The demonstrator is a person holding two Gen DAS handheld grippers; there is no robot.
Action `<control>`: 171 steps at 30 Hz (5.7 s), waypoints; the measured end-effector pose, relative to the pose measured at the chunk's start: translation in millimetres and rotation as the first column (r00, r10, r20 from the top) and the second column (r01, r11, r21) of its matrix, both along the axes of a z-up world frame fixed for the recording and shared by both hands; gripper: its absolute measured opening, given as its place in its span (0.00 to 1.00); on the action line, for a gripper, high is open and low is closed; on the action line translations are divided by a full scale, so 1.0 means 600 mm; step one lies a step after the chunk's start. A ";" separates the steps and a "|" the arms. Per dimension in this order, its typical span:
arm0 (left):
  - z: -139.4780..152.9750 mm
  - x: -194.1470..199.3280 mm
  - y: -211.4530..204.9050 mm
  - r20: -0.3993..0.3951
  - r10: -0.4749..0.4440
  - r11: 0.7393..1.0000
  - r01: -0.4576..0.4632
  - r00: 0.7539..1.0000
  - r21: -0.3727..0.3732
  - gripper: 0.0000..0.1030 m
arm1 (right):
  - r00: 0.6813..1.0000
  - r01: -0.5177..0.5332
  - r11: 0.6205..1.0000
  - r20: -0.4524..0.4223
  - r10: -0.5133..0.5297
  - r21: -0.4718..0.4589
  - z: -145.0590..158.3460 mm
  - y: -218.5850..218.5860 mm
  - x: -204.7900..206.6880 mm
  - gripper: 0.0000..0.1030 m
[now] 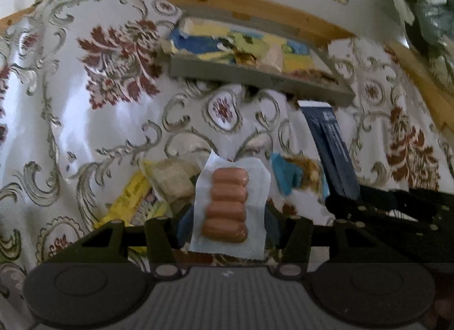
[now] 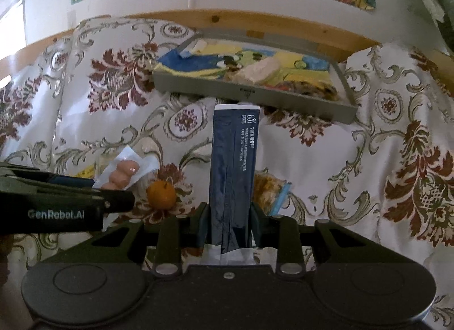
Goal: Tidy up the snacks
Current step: 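Carry the blue stick pack with the right tool while the left tool carries the sausage pack to the tray, then open the right tool over the tray while the left tool releases the sausage pack there, then move both open tools back over the remaining snacks on the bedspread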
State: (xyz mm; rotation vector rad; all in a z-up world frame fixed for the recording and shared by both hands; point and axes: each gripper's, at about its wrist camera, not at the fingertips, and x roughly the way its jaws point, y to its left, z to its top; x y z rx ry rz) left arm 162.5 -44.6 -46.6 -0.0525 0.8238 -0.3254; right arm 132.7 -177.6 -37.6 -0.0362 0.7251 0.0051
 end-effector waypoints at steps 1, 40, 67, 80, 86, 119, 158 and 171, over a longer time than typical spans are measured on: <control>0.002 0.000 0.002 0.015 0.008 1.000 -0.008 1.000 -0.005 0.56 | 1.000 0.001 1.000 0.009 -0.001 0.001 0.002 0.000 -0.001 0.31; 0.090 0.392 -0.067 0.122 0.190 0.981 -0.182 0.974 -0.074 0.56 | 0.958 0.122 0.953 0.217 -0.185 0.276 0.073 -0.171 0.356 0.32; 0.036 0.421 -0.121 0.033 0.161 0.985 -0.163 0.986 0.061 0.63 | 0.970 0.173 0.937 0.111 -0.215 0.305 0.016 -0.187 0.388 0.37; 0.065 0.399 -0.104 0.086 0.203 0.978 -0.206 0.975 0.031 0.86 | 0.957 0.170 0.953 0.190 -0.221 0.252 0.043 -0.187 0.363 0.69; 0.100 0.368 -0.082 0.164 0.252 0.967 -0.253 0.954 -0.013 0.97 | 0.945 0.155 0.963 0.252 -0.209 0.219 0.067 -0.177 0.333 0.80; 0.141 0.036 0.029 0.464 0.223 0.974 -0.216 0.857 -0.068 1.00 | 0.880 0.109 0.992 0.458 -0.128 0.069 0.135 -0.096 -0.011 0.99; 0.060 -0.126 0.109 0.214 0.294 0.930 -0.331 0.932 0.163 1.00 | 0.991 0.078 0.994 0.107 -0.086 0.075 0.058 -0.009 -0.111 0.99; 0.056 -0.120 0.098 0.184 0.251 0.940 -0.285 0.950 0.187 1.00 | 0.993 0.091 0.992 0.069 -0.097 0.084 0.056 -0.014 -0.106 0.99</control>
